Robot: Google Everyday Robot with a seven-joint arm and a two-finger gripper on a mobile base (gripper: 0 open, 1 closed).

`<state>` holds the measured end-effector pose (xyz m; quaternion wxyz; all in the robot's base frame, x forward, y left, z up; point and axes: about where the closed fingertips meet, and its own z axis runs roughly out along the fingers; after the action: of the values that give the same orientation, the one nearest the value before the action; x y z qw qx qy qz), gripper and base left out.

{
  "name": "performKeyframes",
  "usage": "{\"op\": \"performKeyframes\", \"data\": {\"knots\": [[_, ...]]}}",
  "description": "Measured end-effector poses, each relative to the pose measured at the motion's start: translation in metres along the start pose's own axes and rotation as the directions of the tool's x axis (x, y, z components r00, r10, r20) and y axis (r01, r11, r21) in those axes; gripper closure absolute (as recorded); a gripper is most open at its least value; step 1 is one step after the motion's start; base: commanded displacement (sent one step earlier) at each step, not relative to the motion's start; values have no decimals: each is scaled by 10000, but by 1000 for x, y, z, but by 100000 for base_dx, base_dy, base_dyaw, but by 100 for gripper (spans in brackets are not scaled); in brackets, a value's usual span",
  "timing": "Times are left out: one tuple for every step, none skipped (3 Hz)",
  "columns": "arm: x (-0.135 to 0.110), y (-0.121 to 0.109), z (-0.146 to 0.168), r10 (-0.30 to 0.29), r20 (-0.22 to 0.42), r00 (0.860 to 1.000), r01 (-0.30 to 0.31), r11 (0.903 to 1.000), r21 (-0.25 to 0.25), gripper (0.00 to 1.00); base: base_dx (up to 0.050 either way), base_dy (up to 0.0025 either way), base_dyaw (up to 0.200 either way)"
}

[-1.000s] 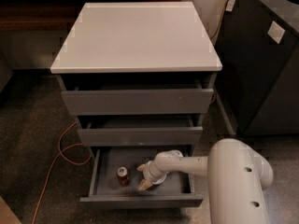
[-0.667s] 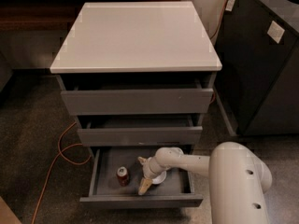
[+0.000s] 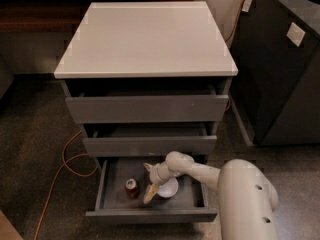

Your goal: Pick coke can from bottom drawer and place on counter

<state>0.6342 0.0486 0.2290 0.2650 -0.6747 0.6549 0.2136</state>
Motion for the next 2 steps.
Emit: {"op": "performKeyframes", "data": {"knots": [[-7,-8,20,7,290,9996,-2,9998,-179,0,0,0,0],[-11,-11,40,23,473,9989,-8,9995,-324,0,0,0,0]]}}
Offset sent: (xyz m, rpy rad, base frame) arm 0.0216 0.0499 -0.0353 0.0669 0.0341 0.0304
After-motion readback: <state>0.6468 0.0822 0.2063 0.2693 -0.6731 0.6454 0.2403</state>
